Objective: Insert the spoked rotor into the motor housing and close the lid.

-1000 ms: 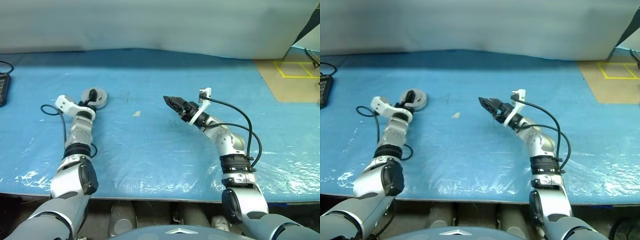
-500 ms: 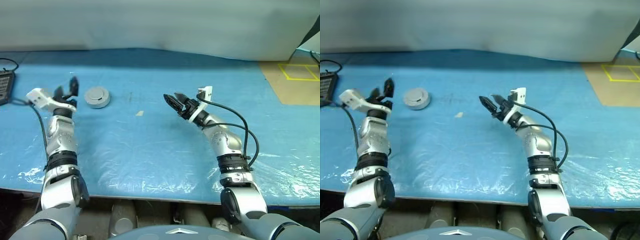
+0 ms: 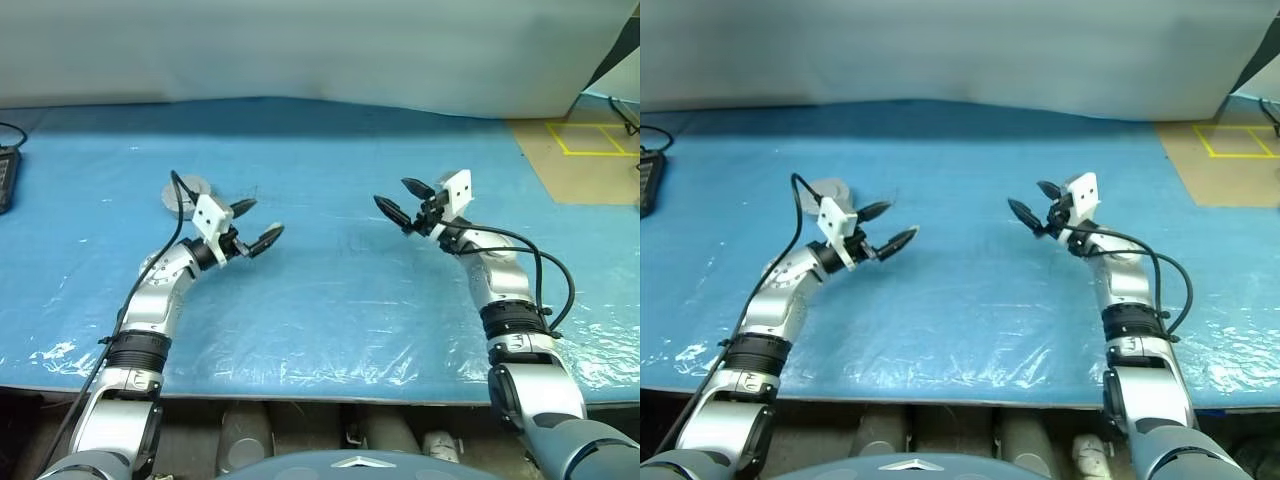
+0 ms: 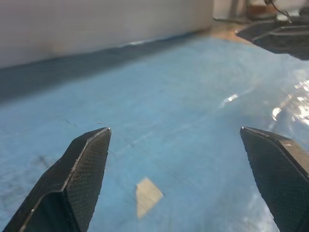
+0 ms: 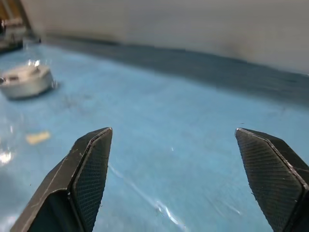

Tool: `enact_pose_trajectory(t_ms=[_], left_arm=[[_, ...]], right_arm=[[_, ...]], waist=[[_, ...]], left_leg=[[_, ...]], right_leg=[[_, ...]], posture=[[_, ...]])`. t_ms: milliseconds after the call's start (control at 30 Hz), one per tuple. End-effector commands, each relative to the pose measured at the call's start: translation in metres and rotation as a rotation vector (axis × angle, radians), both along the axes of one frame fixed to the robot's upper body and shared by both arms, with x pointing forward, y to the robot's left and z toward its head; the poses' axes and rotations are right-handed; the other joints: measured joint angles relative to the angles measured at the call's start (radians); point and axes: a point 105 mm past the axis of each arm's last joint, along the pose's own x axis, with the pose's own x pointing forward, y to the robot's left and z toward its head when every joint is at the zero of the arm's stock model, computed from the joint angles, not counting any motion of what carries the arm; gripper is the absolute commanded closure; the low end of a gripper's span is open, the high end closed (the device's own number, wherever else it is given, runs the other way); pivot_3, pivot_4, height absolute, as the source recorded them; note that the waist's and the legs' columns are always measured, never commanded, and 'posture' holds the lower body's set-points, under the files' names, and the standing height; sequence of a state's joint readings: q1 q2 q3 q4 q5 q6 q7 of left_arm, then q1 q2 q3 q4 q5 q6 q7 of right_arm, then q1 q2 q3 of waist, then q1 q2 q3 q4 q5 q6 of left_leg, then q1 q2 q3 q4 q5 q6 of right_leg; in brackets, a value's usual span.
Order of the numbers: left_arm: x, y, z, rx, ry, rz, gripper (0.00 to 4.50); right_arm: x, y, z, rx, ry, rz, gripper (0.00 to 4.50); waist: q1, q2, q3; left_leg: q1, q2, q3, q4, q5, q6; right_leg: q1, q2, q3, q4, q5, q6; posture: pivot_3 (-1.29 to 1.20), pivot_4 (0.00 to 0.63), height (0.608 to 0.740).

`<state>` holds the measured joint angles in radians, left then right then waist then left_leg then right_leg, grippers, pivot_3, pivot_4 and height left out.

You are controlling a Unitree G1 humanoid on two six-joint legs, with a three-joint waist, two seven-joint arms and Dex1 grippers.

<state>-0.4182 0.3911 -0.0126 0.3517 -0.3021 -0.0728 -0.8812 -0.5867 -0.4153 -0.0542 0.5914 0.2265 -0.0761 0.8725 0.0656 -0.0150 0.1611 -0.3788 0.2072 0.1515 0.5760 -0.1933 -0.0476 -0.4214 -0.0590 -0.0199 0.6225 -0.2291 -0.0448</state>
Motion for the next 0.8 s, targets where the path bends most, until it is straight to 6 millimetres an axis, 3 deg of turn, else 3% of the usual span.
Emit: enact_pose_trajectory(t_ms=[33,200,567,800], left_arm=[[-0.007,-0.006,-0.008,0.041,0.022,-0.068,0.00],[0.001,-0.005,-0.008,0.067,-0.045,-0.014,0.00],[0.019,0.000,-0.005,0.057,-0.082,0.089,0.00],[0.020,-0.003,-0.005,0.035,-0.085,0.091,0.00]], right_arm=[[-0.015,0.008,-0.022,-0.139,0.042,0.117,0.12],[-0.014,0.018,-0.016,-0.108,-0.001,0.113,0.12],[-0.008,0.012,-0.017,-0.127,-0.034,0.086,0.12],[-0.008,0.018,-0.019,-0.116,-0.041,0.100,0.12]], waist=[[0.002,0.000,0.000],[0.001,0.001,0.001],[0.003,0.001,0.000],[0.002,0.001,0.000]], left_leg=[[0.000,0.000,0.000,0.000,0.000,0.000],[0.000,0.000,0.000,0.001,0.002,0.004],[0.000,0.000,0.001,0.002,0.002,0.004],[0.000,0.001,0.001,0.002,0.002,0.004]], right_leg=[[0.000,0.000,0.000,0.000,0.000,0.000],[0.000,0.000,0.000,0.000,0.000,-0.001],[0.000,0.000,0.000,0.000,0.000,-0.001],[0.000,0.000,0.000,0.000,-0.001,-0.001]], posture=[[0.00,0.150,0.740],[0.00,0.150,0.740],[0.00,0.150,0.740],[0.00,0.150,0.740]])
